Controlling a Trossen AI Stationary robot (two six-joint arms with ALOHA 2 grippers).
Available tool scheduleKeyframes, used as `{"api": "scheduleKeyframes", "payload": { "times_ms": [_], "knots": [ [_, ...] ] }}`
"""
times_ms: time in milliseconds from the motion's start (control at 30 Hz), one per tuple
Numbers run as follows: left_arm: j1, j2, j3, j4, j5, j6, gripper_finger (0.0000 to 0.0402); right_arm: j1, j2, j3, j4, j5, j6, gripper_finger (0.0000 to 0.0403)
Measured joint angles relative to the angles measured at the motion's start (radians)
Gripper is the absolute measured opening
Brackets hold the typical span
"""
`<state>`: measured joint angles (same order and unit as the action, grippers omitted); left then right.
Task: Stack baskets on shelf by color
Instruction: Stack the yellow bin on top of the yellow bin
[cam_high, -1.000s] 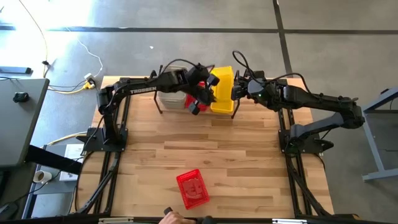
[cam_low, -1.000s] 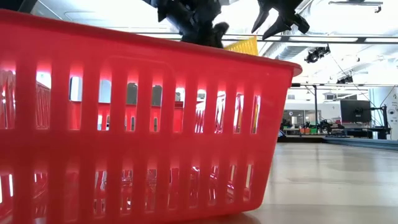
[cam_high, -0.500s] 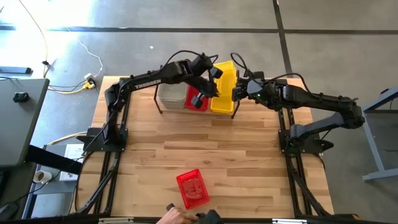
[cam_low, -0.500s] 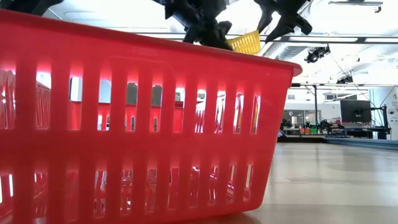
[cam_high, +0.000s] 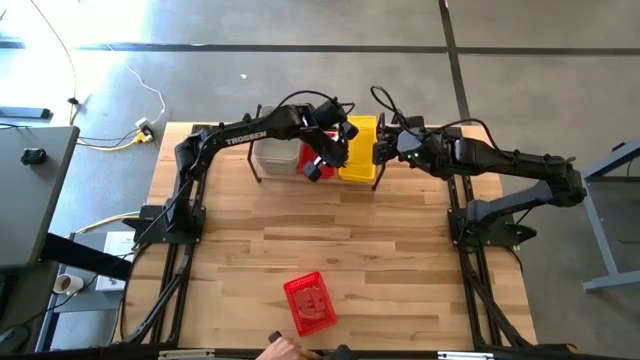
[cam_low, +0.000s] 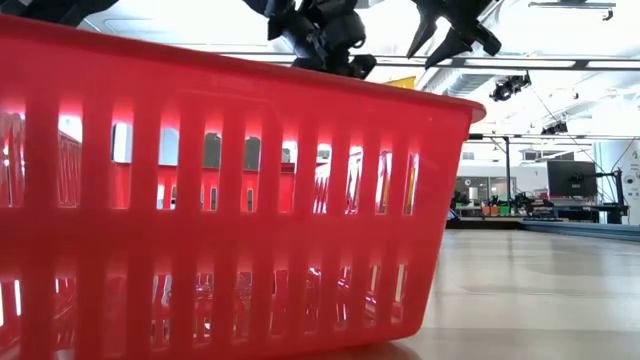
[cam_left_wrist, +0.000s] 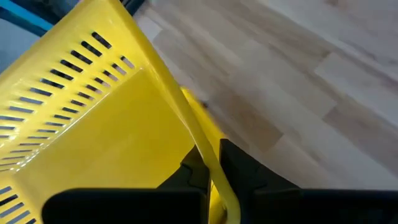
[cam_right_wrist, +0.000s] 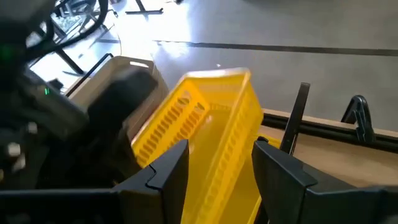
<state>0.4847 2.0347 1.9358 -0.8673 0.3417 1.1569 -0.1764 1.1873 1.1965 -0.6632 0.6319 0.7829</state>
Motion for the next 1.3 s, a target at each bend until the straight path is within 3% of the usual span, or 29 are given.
{"api": "scheduleKeyframes", "payload": {
  "times_ms": [1000, 1167, 1300],
  "knots": [
    [-0.040, 0.104, -0.001, 0.052, -0.103, -0.017, 0.0010, 0.000, -0.001, 0.001, 0.016, 0.000, -0.006, 0.0161],
    [-0.042, 0.116, -0.002, 0.054, -0.201, -0.008, 0.0010, 0.000, -0.001, 0.001, 0.017, -0.015, -0.006, 0.0161],
    [-0.042, 0.114, -0.001, 0.052, -0.208, 0.008, 0.0015, 0.000, -0.001, 0.001, 0.016, -0.023, -0.006, 0.0161]
  ]
}}
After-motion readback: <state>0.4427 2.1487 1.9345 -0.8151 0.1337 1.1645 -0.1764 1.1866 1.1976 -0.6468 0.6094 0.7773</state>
